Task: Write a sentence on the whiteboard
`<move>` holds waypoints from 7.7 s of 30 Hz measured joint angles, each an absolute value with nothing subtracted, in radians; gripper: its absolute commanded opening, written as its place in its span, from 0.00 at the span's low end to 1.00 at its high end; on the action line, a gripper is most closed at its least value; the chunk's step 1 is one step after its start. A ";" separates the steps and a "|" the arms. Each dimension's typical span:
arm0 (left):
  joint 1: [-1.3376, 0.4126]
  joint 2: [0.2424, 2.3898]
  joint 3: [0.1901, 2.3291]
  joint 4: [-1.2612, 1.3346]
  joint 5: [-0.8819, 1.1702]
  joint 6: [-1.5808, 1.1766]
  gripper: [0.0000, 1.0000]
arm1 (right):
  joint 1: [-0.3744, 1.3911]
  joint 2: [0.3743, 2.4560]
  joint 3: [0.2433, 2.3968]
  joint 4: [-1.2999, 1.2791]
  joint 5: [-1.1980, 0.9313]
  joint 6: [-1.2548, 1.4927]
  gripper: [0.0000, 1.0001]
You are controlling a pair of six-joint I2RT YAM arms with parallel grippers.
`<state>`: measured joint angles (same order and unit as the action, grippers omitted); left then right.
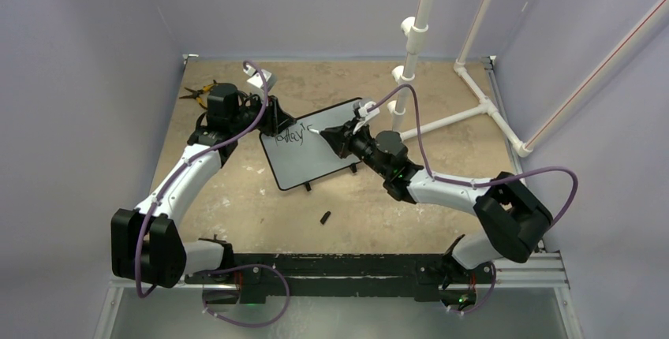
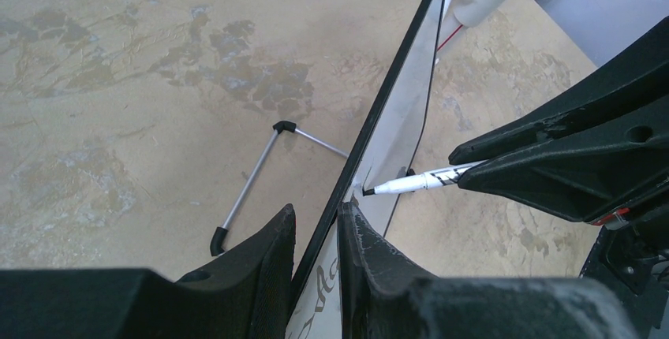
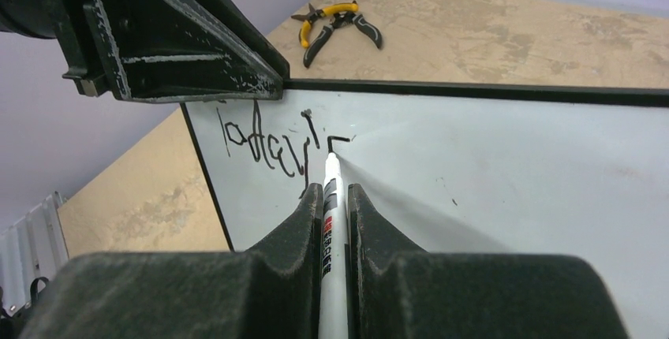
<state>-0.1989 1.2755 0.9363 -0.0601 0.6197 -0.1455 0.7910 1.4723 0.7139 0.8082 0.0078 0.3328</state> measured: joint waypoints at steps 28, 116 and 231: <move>-0.199 1.275 0.936 -0.060 0.623 -0.146 0.23 | 0.791 1.422 0.659 0.756 0.057 0.340 0.00; -0.200 1.277 0.935 -0.054 0.627 -0.146 0.23 | 0.673 1.378 0.610 0.752 -0.097 0.360 0.00; -0.200 1.283 0.934 -0.046 0.628 -0.146 0.23 | 0.673 1.332 0.646 0.719 0.084 0.329 0.00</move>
